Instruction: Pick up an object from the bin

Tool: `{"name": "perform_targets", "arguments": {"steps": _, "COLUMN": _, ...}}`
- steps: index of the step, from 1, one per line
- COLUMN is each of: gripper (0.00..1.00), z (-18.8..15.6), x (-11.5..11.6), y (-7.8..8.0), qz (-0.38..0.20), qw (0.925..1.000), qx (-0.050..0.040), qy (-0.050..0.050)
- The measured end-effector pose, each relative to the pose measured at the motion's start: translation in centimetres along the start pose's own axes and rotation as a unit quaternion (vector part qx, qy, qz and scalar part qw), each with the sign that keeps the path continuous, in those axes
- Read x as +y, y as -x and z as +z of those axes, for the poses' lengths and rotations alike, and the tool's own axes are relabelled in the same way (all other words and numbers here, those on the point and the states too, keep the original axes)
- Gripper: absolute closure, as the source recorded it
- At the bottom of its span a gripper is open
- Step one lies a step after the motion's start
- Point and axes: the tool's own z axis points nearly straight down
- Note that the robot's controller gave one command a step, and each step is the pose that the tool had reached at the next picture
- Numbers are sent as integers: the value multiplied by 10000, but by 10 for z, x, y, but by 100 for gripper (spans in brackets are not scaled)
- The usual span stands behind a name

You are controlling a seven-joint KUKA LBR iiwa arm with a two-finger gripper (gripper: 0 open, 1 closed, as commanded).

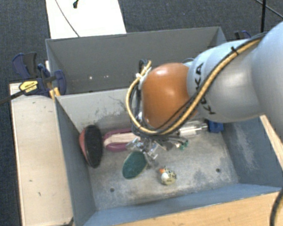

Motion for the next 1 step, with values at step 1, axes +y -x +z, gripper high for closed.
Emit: {"name": "perform_targets", "arguments": {"steps": 1, "gripper": 100, "z": -42, "x": -1, "y": 2, "qz": 46, "qw": 10000, "qx": -4, "qy": -11}}
